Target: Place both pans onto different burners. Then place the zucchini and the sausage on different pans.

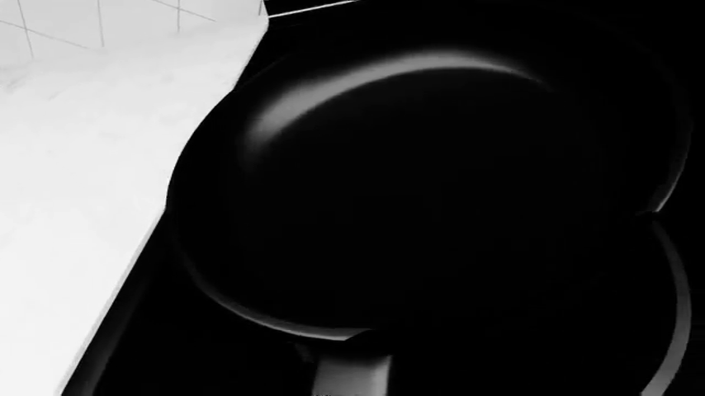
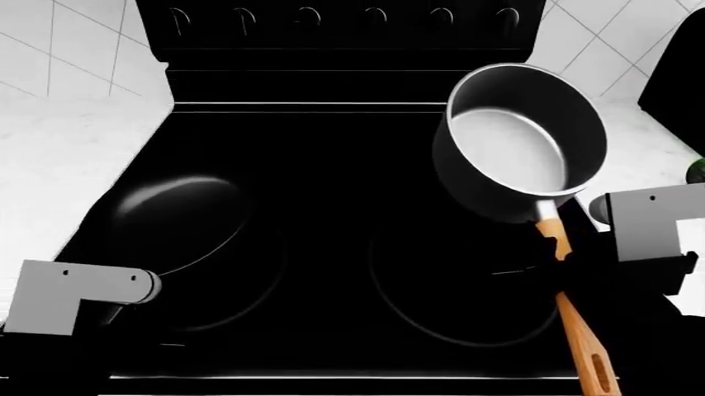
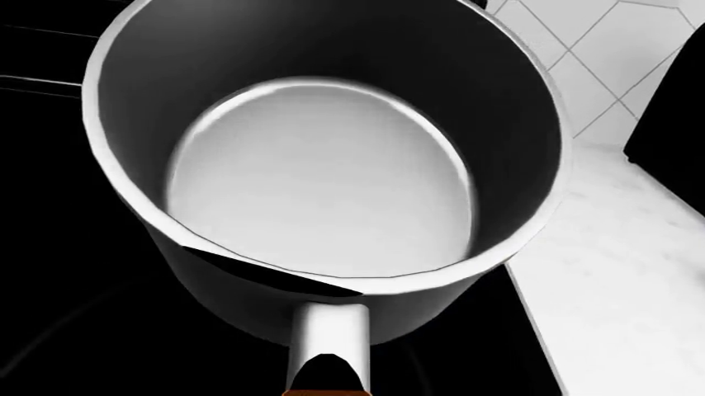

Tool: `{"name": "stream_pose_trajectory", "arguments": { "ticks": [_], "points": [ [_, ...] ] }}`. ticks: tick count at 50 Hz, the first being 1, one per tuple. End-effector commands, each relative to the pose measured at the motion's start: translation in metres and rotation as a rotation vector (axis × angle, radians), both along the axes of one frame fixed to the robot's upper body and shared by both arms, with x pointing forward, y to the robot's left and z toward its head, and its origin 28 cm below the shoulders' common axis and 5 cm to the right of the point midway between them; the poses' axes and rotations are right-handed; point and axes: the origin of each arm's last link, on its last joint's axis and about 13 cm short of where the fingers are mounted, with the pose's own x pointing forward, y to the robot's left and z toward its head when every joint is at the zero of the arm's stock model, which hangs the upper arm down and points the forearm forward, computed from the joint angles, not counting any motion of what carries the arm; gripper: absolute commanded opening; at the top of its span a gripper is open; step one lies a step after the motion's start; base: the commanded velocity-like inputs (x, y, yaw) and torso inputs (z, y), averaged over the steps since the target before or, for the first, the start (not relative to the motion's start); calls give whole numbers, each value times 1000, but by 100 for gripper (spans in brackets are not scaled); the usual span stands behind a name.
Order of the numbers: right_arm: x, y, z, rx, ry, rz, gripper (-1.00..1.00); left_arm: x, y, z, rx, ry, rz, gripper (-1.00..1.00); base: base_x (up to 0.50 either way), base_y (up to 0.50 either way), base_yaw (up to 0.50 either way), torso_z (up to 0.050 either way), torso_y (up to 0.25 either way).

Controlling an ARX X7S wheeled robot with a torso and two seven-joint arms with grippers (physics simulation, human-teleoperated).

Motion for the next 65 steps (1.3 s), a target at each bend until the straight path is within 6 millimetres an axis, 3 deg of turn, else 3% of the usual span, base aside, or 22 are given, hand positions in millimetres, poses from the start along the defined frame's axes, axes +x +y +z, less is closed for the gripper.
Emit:
{"name": "stream_pose_trajectory", "arguments": {
  "ticks": [1, 13, 14, 30, 54, 65],
  "points": [
    [5, -3, 4, -15, -47, -34, -100, 4, 7, 12, 1, -89, -92, -100, 0, 0, 0, 0, 0],
    [8, -4, 4, -9, -48, -36, -100, -5, 6, 1, -12, -79, -120, -100, 0, 0, -1, 1, 5],
    [8, -4, 4, -10, -48, -36, -100, -5, 6, 1, -13, -77, -122, 100, 0, 0, 0, 10, 11],
    [7, -4, 4, -9, -50, -34, -100, -2, 8, 16, -9, -107, -107, 100, 0, 0, -1, 1, 3],
    [6, -3, 10, -18, -62, -30, -100, -22, 4, 94, -93, -402, -170, 100, 0, 0, 0, 0, 1],
    [-3, 1, 25, -42, -75, 6, -100, -16, 4, 101, -89, -467, -134, 100, 0, 0, 0, 0, 1]
  ]
}}
